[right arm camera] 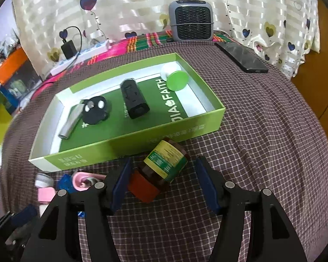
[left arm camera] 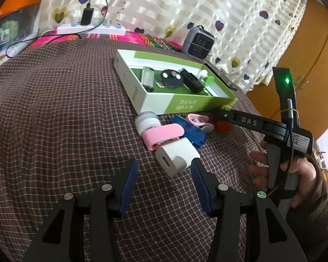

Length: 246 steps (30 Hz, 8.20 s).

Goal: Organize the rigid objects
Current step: 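Close the right gripper on the red-capped brown jar while the left gripper grasps the white charger, then carry the jar with the right gripper into the box while the left gripper carries the charger there, then open the right gripper to release the jar while the left gripper releases the charger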

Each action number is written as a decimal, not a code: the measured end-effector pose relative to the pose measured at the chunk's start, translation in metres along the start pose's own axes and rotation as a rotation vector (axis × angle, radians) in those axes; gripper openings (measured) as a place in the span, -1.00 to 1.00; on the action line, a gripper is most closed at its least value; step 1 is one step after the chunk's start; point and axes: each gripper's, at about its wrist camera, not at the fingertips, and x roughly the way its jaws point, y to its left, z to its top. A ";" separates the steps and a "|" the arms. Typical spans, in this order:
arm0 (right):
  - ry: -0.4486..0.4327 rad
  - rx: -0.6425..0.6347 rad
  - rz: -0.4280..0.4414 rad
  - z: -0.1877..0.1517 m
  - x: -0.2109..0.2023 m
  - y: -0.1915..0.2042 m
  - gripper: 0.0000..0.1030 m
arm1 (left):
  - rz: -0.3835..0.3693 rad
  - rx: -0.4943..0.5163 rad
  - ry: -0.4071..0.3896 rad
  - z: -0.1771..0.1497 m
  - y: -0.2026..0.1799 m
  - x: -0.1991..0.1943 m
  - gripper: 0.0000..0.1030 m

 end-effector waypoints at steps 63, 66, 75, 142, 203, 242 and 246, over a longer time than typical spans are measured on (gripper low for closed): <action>0.001 -0.140 -0.008 -0.008 0.000 -0.047 0.20 | 0.173 0.282 0.077 0.009 -0.077 0.052 0.02; -0.001 -0.143 -0.002 -0.008 0.000 -0.047 0.20 | 0.177 0.283 0.073 0.009 -0.077 0.052 0.02; -0.016 -0.137 0.002 -0.009 -0.001 -0.048 0.20 | 0.171 0.267 0.063 0.008 -0.076 0.049 -0.35; -0.114 -0.198 0.088 -0.002 -0.045 -0.043 -0.35 | 0.172 0.283 -0.050 0.032 -0.100 0.014 -0.37; 0.101 -0.344 0.147 0.076 0.052 -0.004 -0.35 | 0.200 0.174 0.036 0.119 -0.030 0.096 -0.37; 0.057 -0.306 0.163 0.071 0.034 -0.006 0.01 | 0.184 0.171 -0.005 0.113 -0.038 0.074 -0.13; 0.043 -0.304 0.165 0.069 0.026 -0.006 0.01 | 0.185 0.172 -0.020 0.110 -0.041 0.064 -0.13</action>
